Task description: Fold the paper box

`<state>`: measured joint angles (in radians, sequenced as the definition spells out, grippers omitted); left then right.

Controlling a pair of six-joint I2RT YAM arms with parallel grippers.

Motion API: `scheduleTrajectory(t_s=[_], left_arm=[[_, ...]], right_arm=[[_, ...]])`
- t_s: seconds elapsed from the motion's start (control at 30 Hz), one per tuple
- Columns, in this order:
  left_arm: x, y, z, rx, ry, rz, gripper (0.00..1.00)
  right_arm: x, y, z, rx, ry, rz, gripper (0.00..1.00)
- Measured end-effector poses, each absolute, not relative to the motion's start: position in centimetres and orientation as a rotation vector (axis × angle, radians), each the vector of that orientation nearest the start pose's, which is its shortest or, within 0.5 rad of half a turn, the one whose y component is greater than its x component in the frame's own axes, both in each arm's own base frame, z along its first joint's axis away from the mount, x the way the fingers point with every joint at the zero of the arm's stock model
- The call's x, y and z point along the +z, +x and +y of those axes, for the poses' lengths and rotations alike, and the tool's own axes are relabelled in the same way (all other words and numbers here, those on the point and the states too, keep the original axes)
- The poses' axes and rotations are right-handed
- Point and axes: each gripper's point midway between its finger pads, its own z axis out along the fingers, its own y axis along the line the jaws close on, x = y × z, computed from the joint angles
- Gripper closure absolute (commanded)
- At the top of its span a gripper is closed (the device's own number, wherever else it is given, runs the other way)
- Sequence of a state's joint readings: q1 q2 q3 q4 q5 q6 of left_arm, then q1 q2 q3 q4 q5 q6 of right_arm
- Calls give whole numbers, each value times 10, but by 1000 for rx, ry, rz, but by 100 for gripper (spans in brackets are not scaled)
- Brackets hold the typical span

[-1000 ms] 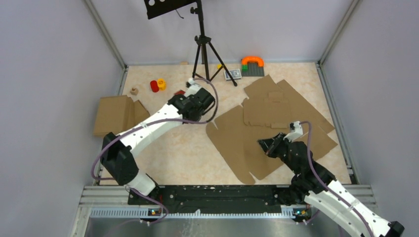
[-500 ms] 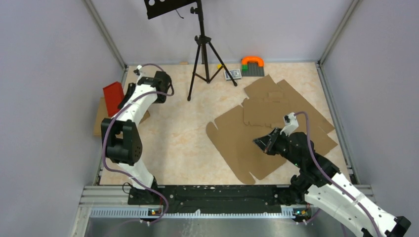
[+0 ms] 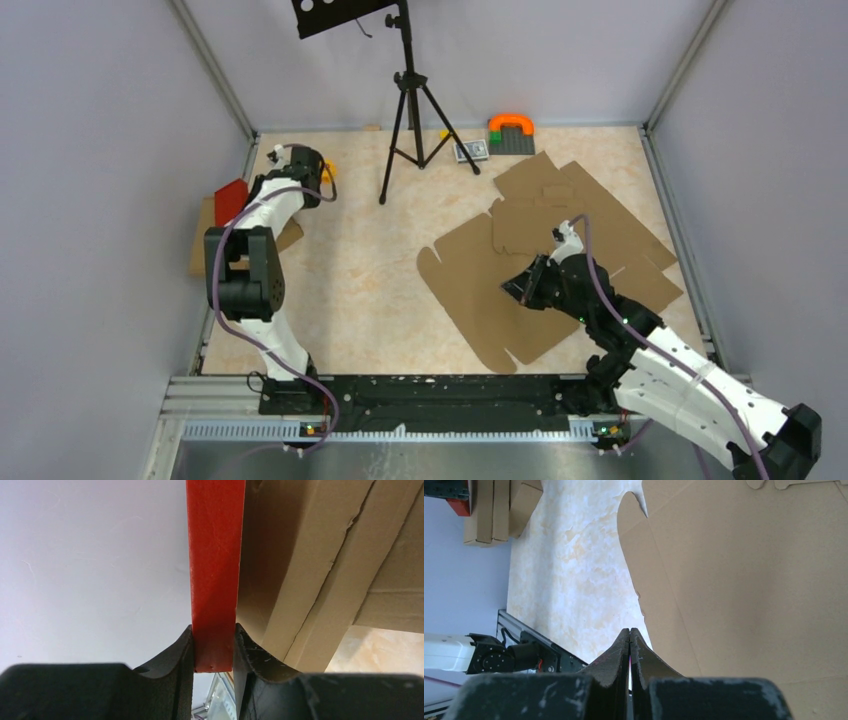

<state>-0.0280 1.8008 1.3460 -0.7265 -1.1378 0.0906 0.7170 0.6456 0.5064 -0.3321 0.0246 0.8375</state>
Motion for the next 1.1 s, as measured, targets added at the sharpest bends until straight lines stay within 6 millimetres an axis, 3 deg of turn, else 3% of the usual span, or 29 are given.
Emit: scheduleTrajectory(t_s=[0.03, 0.07, 0.17, 0.2, 0.33, 0.53, 0.8, 0.93, 1.1], left_arm=[[165, 347, 153, 1535, -155, 2405, 81], [164, 346, 154, 1534, -152, 2411, 68], [160, 342, 160, 1548, -168, 2414, 12], [158, 340, 161, 1553, -158, 2424, 3], [172, 337, 167, 1596, -202, 2401, 1], [181, 354, 147, 1333, -308, 2440, 1], [187, 358, 54, 804, -228, 2543, 1], [193, 348, 20, 433, -300, 2484, 1], [181, 313, -6, 114, -351, 2342, 1]], right_arm=[[158, 187, 199, 916, 146, 2177, 100], [158, 187, 200, 917, 143, 2179, 100], [157, 188, 201, 916, 134, 2182, 100], [157, 188, 201, 918, 132, 2181, 100], [158, 188, 200, 915, 122, 2173, 100], [167, 196, 190, 822, 88, 2132, 100], [211, 229, 177, 630, 39, 2018, 100], [216, 252, 145, 385, 94, 1967, 100], [208, 284, 101, 234, 249, 1955, 100]])
